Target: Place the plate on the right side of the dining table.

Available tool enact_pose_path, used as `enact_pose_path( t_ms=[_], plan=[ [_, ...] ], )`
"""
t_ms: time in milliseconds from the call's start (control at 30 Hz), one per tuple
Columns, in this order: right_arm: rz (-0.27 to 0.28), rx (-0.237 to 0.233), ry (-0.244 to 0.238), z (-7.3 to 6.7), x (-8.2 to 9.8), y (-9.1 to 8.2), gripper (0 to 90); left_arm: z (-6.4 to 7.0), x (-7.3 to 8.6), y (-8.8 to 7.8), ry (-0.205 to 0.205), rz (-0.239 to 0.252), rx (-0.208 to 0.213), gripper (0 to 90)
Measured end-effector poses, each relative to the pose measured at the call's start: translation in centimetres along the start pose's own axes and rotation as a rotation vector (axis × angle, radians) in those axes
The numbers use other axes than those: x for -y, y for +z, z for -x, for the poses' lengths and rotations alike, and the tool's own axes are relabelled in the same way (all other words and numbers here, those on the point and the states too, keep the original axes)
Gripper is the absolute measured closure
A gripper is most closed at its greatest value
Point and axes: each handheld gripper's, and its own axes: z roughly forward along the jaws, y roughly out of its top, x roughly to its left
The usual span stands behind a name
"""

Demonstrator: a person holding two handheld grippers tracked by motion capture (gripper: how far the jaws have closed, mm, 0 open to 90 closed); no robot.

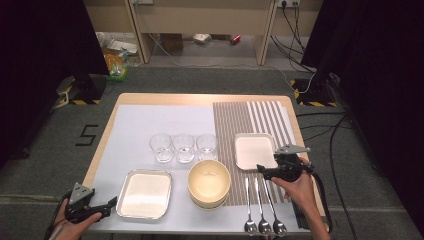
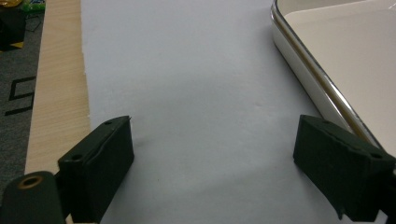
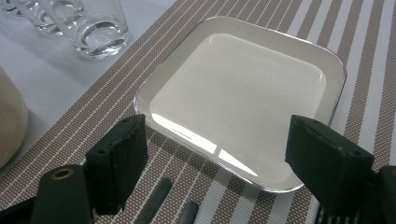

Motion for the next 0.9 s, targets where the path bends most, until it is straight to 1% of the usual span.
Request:
enact_pose_path(
  t_ms=[100,133,167,200,233,267,367,433,533,567,633,700,900],
  plan=[
    [0.003,-0.005,-0.008,-0.2,-0.2,-0.2,21.0,0.1,-0.1,0.0,-0.003,-0.008,-0.007,11.0],
    [0.008,-0.009,-0.007,-0.3,-0.3,-0.2,21.0,0.1,-0.1,0.0,-0.005,-0.003,-0.009,10.9],
    [0.007,-0.009,-0.006,-0.4,-0.4,-0.3,21.1,0.1,-0.1,0.0,-0.006,-0.011,-0.011,10.9],
    [0.015,-0.012,-0.010,-0.5,-0.5,-0.3,21.5,0.1,-0.2,0.0,-0.005,-0.011,-0.015,10.9],
    [0.015,-0.017,-0.002,-0.5,-0.6,-0.4,21.8,0.2,-0.2,0.0,-0.006,-0.013,-0.017,10.8],
    [0.017,-0.018,-0.010,-0.6,-0.7,-0.4,21.9,0.2,-0.2,0.0,-0.006,-0.017,-0.018,10.8],
    [0.017,-0.012,-0.016,-0.8,-1.0,-0.6,22.0,0.2,-0.3,0.0,-0.010,-0.023,-0.023,10.6],
    [0.019,-0.017,-0.019,-1.0,-1.2,-0.7,22.1,0.3,-0.3,0.0,-0.012,-0.025,-0.027,10.6],
    [0.022,-0.019,-0.028,-1.2,-1.5,-0.9,22.6,0.3,-0.3,0.0,-0.008,-0.028,-0.026,10.4],
    [0.023,-0.017,-0.024,-1.2,-1.5,-0.9,22.6,0.2,-0.3,0.0,-0.004,-0.025,-0.026,10.2],
    [0.024,-0.018,-0.032,-1.3,-1.7,-1.0,22.6,0.2,-0.3,0.0,0.007,-0.021,-0.029,8.0],
    [0.023,-0.018,-0.033,-1.4,-1.8,-1.0,22.4,0.2,-0.2,0.1,-0.007,-0.019,-0.032,7.1],
    [0.026,-0.028,-0.048,-1.7,-2.1,-1.0,22.3,0.2,-0.5,0.1,-0.014,-0.042,-0.042,6.7]
  ],
)
